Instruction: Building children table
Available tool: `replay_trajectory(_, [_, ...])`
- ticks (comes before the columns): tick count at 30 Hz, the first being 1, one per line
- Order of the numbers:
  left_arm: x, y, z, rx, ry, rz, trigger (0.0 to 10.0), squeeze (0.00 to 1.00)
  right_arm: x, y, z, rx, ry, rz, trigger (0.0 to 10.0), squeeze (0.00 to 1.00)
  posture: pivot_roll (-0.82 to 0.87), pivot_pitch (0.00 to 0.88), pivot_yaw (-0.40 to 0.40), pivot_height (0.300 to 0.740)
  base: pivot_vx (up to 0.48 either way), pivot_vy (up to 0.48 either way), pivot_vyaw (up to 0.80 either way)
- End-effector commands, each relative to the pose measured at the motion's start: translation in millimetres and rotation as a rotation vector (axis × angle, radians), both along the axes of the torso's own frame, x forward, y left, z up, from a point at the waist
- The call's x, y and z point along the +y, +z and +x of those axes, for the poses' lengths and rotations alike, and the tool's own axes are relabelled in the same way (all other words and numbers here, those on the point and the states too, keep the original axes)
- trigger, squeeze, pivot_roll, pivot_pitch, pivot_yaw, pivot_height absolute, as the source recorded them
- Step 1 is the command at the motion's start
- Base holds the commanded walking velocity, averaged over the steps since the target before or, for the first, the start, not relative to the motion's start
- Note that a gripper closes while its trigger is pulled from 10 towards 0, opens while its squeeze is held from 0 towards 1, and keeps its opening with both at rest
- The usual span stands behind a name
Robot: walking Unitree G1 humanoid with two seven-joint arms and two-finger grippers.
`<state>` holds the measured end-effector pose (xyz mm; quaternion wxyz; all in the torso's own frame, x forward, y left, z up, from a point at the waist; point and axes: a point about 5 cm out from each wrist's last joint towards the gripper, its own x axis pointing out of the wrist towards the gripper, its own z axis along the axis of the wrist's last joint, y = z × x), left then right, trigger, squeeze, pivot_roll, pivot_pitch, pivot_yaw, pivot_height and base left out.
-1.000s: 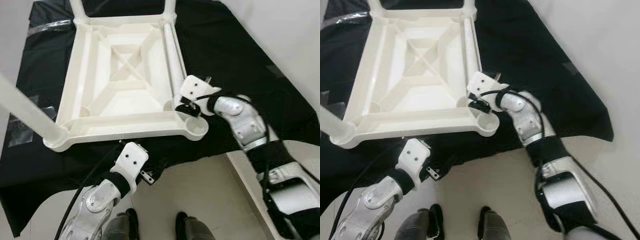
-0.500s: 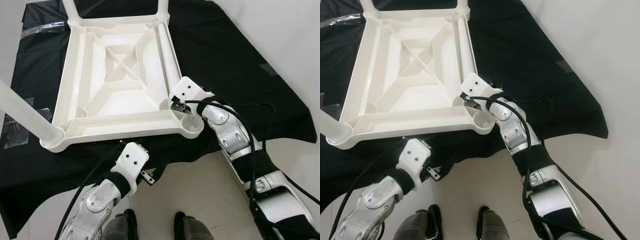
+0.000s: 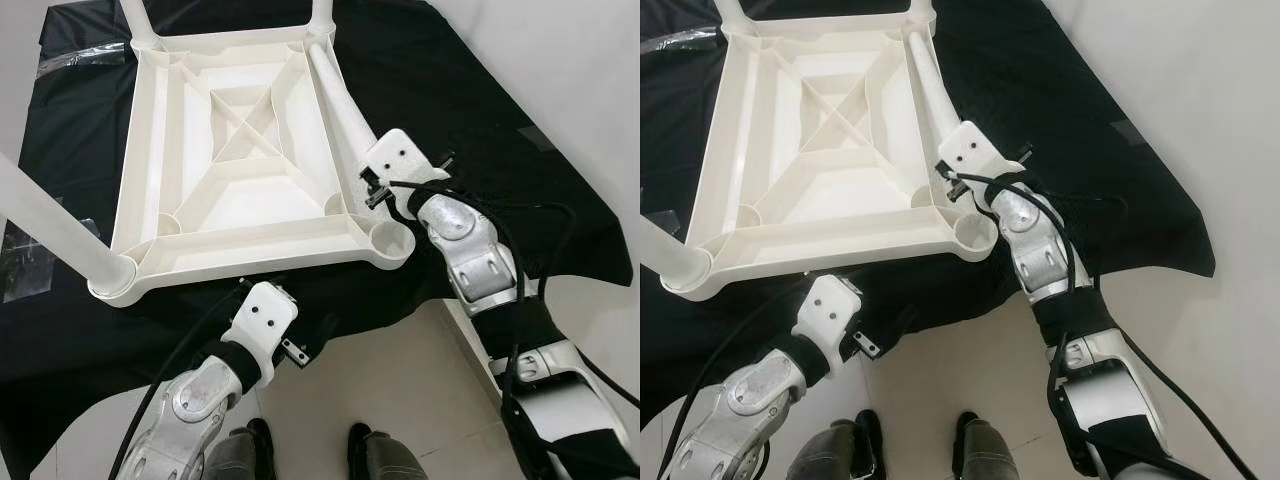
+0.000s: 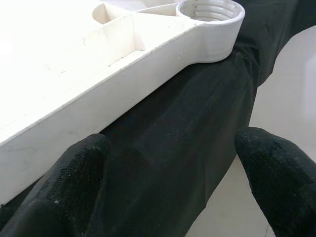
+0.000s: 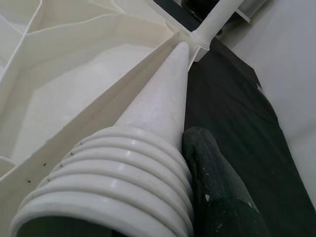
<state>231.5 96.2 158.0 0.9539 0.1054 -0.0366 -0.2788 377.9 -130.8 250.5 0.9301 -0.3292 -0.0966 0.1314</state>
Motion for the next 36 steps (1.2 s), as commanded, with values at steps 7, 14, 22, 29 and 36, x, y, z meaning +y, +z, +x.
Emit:
replay_trajectory(7, [-3.0,8.1,-1.6,-0.003,-0.037,-0.028,10.0,0.00,-27.4,26.9,-3.4,-0.085,0.029,0.157,0.0,0.00,0.07,0.266,-0.046,0.740,0.000,0.000,0.00])
replay_trajectory(14, [-9.6,25.4,-2.9,-0.023,-0.102,-0.104,10.0,0.00,-50.0,43.9,-7.6,-0.127,0.026,0.285,0.0,0.00,0.06,0.264,-0.039,0.740,0.000,0.000,0.00])
replay_trajectory(22, [-20.6,53.9,-9.1,-0.050,-0.229,-0.279,10.0,0.00,-67.9,56.8,-22.4,-0.129,0.192,0.512,1.1,0.00,0.04,0.247,-0.040,0.740,0.000,0.000,0.00])
replay_trajectory(29, [-10.6,74.3,1.5,-0.071,-0.226,-0.413,10.0,0.00,-61.4,57.8,-42.8,-0.086,0.447,0.611,10.0,0.00,0.03,0.231,-0.024,0.740,0.000,0.000,0.00])
replay_trajectory(36, [-0.3,72.2,16.2,-0.014,-0.173,-0.468,10.0,0.00,-56.3,39.3,-46.8,-0.014,0.512,0.648,10.0,0.00,0.03,0.223,-0.028,0.740,0.000,0.000,0.00])
